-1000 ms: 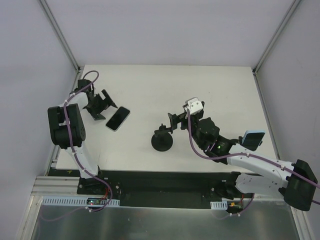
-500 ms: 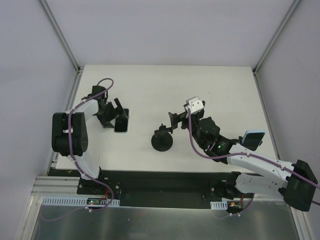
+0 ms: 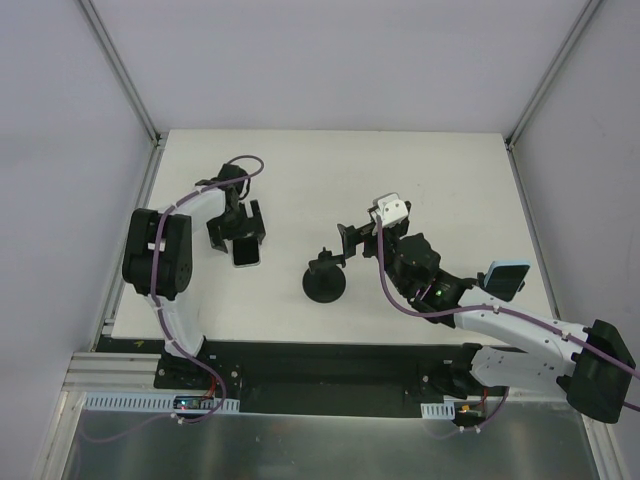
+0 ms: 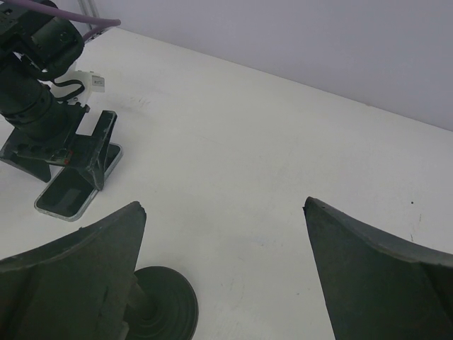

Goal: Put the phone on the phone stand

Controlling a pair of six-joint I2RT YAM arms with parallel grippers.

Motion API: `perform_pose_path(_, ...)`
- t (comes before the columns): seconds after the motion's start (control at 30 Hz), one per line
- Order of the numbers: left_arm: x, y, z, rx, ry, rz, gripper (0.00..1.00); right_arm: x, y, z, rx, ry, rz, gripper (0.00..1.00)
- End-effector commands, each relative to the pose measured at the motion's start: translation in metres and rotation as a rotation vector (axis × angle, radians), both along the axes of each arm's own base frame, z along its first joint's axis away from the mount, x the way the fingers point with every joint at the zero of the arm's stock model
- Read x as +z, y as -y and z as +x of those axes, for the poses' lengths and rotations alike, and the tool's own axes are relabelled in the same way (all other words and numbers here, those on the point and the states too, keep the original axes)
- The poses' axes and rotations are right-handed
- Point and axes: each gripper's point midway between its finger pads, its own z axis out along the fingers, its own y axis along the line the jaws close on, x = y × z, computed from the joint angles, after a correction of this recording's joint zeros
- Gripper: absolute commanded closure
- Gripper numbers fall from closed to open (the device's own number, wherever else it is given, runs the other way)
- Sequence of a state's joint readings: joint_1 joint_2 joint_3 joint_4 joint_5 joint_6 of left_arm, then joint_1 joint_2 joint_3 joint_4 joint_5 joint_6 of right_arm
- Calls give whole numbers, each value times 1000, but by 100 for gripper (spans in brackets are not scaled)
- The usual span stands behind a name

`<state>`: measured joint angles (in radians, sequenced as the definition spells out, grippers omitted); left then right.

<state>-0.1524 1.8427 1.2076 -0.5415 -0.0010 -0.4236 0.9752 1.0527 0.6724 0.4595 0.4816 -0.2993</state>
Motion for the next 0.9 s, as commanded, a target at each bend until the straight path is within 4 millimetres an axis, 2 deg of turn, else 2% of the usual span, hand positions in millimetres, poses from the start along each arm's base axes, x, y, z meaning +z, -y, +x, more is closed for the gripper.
perform_pose_path(0.0, -3, -13, 0, -1, -42, 106, 1, 19, -4, 1, 9, 30, 69, 4)
perform_pose_path(0.17, -2, -7, 3, -21, -46, 110, 1, 18, -4, 2, 9, 29, 67, 3)
perform_pose_path(0.37, -1, -15, 6, -14, -88, 182, 2, 19, -4, 2, 8, 29, 70, 3)
perform_pose_path(0.47, -6, -14, 2, -10, -113, 199, 4, 18, -3, 2, 6, 29, 67, 3)
perform_pose_path(0.53, -9, -14, 1, -14, -119, 217, 11, 18, -2, 3, 2, 30, 69, 3)
perform_pose_path(0.7, -13, -10, 0, -12, -129, 211, 14, 17, -3, 3, 3, 28, 67, 3)
perform_pose_path(0.8, -18, -8, 0, -15, -140, 216, 23, 16, -4, 4, 5, 25, 64, 3)
perform_pose_path(0.87, -18, -8, 0, -13, -137, 220, 24, 16, -4, 4, 3, 24, 62, 3)
